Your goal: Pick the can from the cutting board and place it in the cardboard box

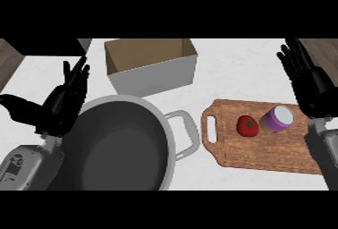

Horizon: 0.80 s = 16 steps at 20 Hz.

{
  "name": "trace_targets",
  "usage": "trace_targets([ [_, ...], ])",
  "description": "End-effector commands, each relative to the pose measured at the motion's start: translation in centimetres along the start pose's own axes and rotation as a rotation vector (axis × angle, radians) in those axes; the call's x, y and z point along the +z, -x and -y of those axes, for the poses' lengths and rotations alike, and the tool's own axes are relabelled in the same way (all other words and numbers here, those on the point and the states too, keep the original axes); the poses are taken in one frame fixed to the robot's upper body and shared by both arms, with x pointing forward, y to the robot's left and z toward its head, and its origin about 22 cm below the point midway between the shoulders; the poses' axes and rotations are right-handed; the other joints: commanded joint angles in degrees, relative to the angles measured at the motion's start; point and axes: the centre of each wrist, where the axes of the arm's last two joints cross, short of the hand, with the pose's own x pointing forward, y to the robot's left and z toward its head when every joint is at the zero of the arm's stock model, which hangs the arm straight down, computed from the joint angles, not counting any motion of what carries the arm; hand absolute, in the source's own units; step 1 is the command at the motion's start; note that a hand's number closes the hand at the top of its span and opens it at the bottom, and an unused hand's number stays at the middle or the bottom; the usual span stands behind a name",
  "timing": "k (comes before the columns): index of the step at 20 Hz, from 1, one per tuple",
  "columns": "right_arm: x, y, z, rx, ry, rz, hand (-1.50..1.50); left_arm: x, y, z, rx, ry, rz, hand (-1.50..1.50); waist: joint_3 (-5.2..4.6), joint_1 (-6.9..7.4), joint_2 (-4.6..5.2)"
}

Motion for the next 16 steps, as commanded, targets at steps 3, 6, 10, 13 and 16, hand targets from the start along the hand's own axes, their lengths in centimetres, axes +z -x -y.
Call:
trace_targets([
  [3,1.8,1.3,3.6,-0.084,-0.092,-0.005,-1.5,3.2,2.0,-5.9,-0.289,-0.179,-0.079,0.0,1.08,0.89,2.31],
  [6,3.6,3.3,5.9,-0.163,-0.147,-0.069,-1.5,4.8,2.0,-11.2,-0.543,-0.386,-0.175,0.0,1.36,0.78,2.97],
  [10,6.0,2.9,9.1,0.528,-0.412,-0.061,-1.5,5.5,4.2,-10.0,-0.505,-0.367,-0.231,0.0,1.25,0.54,3.32],
  [13,9.9,8.6,11.0,0.111,-0.244,0.045,-1.5,6.2,5.8,-10.2,-0.517,-0.4,-0.241,0.0,1.39,-0.49,3.17],
  [16,10.2,9.8,13.8,0.043,-0.284,0.135,-1.5,6.0,4.5,-11.0,-0.529,-0.381,-0.245,0.0,1.29,1.32,2.86],
])
